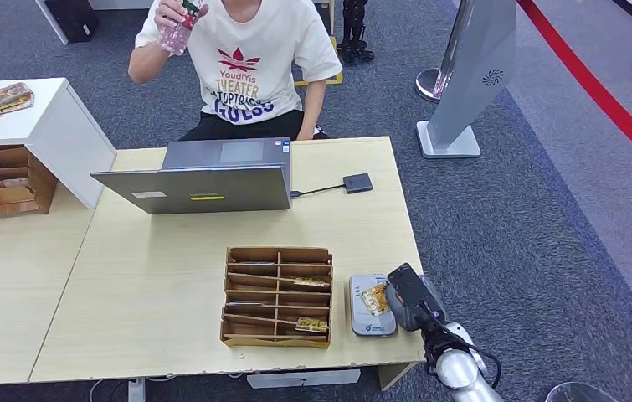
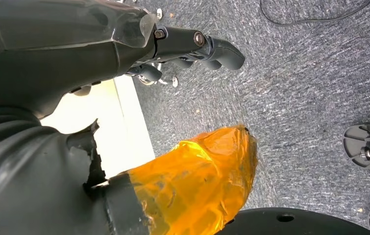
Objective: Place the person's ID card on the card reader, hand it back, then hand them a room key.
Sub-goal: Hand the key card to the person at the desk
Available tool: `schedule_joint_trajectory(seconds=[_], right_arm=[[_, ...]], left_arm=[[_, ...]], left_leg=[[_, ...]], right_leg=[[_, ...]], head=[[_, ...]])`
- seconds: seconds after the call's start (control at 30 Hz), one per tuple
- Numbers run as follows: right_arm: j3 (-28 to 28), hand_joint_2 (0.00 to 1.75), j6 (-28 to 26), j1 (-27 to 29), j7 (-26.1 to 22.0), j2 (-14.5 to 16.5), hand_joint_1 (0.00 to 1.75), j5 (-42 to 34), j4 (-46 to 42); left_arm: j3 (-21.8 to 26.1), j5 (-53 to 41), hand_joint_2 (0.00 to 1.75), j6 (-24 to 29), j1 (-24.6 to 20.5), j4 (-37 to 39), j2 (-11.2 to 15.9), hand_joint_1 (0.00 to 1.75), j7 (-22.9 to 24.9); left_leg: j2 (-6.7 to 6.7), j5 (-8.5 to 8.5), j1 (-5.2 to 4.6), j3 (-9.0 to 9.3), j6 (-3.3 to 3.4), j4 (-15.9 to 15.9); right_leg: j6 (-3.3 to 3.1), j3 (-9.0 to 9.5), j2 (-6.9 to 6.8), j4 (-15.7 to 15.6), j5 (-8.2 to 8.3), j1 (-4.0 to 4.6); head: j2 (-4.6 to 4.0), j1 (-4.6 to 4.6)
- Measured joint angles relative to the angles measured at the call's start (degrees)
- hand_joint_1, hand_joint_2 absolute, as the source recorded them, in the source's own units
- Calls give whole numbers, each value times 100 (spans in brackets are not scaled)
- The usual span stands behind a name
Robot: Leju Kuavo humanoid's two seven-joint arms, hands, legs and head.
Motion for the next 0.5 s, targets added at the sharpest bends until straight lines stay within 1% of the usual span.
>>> schedule_joint_trajectory(seconds=[0.5], right_arm=[[-6, 175, -4, 16, -2, 0, 175, -19, -3]], left_arm=[[-3, -21, 0, 4, 0, 0, -19, 0, 18]], left_leg=[[0, 0, 0, 3, 0, 0]], right_leg=[[0, 4, 0, -1, 0, 0]], head=[[0, 0]])
